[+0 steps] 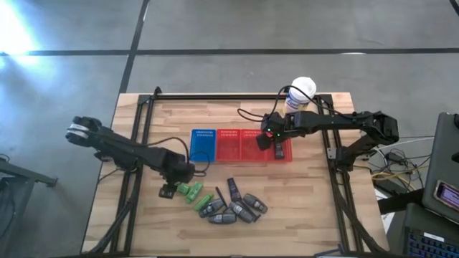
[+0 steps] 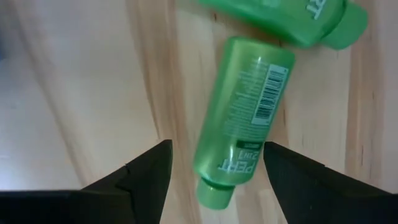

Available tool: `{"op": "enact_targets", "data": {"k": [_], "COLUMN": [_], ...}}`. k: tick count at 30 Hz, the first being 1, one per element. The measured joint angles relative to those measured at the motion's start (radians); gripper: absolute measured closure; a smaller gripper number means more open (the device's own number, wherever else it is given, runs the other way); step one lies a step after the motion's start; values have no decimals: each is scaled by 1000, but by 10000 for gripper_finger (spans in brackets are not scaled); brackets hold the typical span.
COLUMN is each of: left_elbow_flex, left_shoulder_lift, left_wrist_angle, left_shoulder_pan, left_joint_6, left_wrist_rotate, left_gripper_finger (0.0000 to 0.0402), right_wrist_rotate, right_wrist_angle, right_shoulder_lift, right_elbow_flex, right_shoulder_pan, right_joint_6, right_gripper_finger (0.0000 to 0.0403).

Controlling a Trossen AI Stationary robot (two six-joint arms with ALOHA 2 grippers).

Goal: Pick & Place Travel size toiletries
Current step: Put the green shampoo into the blue bin

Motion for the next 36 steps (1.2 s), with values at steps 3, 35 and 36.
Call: {"op": "enact_targets", "data": {"k": [3, 35, 36], "left_elbow_flex": [14, 12, 14], "left_shoulder_lift": [17, -180, -211], "left_wrist_angle": [11, 115, 121], "left_shoulder_pan": [-30, 9, 49], "left_joint_6": [-2, -934, -970], "left_wrist_rotate": [-12, -354, -394], "left_gripper_finger": [144, 265, 265], "right_wrist_rotate": [0, 60, 60], "right_wrist_angle": [0, 6, 9], "right_shoulder_lift": [0, -193, -199], "right_elbow_flex": [0, 0, 0], "right_shoulder_pan": [0, -72, -81], "right_joint_6": [-17, -119, -119], "right_gripper_finger": [77, 97, 97]}}
